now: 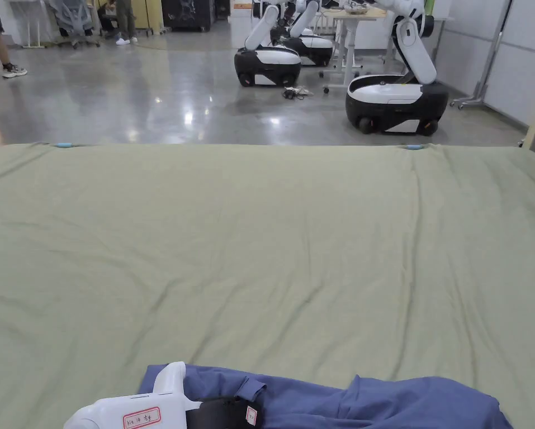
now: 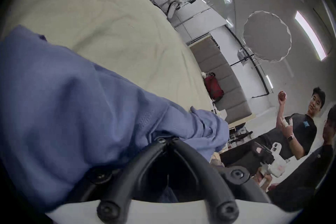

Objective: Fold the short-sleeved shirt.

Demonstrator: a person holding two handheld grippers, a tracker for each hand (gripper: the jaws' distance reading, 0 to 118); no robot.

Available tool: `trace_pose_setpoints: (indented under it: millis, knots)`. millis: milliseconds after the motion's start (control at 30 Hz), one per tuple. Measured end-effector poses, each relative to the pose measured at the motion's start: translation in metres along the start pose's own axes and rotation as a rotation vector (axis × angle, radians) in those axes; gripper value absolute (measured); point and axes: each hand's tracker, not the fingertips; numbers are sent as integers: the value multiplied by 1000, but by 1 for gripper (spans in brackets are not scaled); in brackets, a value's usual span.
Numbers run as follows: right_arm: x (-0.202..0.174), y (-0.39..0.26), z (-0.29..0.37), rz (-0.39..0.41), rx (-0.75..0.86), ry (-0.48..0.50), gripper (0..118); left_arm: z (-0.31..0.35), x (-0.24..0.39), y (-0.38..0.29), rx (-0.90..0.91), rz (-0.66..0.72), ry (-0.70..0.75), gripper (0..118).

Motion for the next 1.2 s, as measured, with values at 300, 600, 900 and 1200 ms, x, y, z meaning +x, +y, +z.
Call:
trace_pose_setpoints:
  millis: [300,600,900,1200]
  knots:
    - [0,1,-4,9,0,20,4,102,50,-18,185,-70,-170,0]
    - [-14,5,-20,41,-13,65,4,171,35,-40,243,-109,-29,0]
    - [-17,3,-18,58,-23,64,4,164,-6,17,197,-22,-23,37]
    - [-17,2,-14,53,-18,44,4,114,-50,47,120,47,-25,118]
